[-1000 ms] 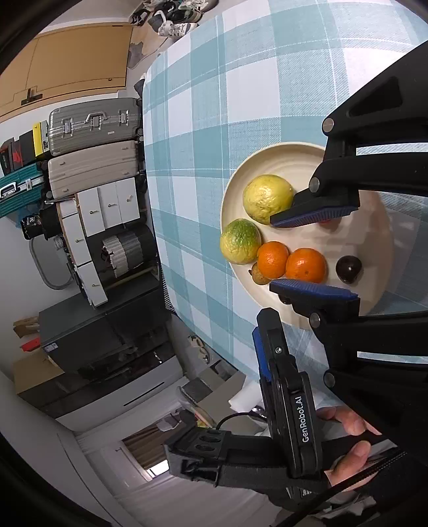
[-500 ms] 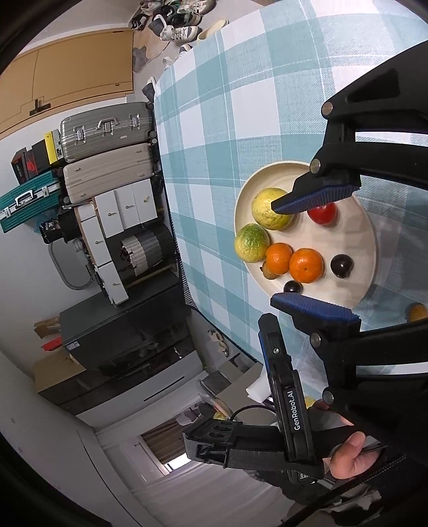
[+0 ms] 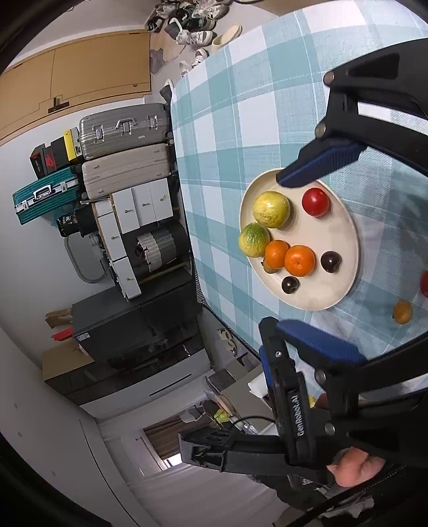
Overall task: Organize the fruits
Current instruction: 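Withdraw both grippers from the plate toward the remaining fruit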
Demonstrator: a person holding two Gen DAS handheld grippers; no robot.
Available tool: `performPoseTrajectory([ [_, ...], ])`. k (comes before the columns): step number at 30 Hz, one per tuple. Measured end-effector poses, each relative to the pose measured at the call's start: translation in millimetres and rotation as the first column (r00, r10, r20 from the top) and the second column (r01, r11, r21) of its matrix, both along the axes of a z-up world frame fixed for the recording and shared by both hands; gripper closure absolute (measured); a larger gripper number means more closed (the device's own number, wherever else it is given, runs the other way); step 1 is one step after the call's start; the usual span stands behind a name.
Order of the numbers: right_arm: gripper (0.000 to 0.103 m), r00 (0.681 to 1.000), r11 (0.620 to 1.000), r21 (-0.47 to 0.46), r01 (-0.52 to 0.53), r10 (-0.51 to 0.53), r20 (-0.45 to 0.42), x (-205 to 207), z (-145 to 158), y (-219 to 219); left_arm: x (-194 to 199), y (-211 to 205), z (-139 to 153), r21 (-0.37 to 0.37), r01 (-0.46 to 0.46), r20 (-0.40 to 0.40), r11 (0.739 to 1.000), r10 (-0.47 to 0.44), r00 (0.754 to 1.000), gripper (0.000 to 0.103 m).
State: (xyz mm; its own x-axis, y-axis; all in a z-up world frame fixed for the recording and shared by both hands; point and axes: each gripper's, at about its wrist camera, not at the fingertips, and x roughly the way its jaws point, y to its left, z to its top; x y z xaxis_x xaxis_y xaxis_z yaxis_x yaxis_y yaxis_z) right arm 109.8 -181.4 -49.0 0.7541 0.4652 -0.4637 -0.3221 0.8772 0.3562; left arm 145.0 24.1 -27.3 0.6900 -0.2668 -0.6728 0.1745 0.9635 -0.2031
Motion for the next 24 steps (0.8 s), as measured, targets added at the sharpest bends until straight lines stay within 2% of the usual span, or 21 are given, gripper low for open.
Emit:
performPoseTrajectory([
  [8,0.009,1.0,1.0,0.003,0.005,-0.005,0.0,-16,2,-3,-23,6,5,-0.013,-0.051,0.015,0.999,0.051,0.999,0.006],
  [13,0.007,1.0,1.0,0.004,0.009,-0.009,-0.006,-27,0,-5,-37,7,3,0.03,-0.077,0.016,0.997,0.076,0.997,0.002],
  [19,0.004,0.999,1.0,-0.011,0.008,-0.009,-0.038,-39,-11,-4,-55,9,-12,0.041,-0.084,0.005,0.996,0.084,0.996,0.001],
  [24,0.003,0.997,0.999,-0.01,-0.037,0.036,-0.075,-49,-26,1,-65,11,-26,0.046,-0.091,-0.013,0.995,0.092,0.996,0.001],
])
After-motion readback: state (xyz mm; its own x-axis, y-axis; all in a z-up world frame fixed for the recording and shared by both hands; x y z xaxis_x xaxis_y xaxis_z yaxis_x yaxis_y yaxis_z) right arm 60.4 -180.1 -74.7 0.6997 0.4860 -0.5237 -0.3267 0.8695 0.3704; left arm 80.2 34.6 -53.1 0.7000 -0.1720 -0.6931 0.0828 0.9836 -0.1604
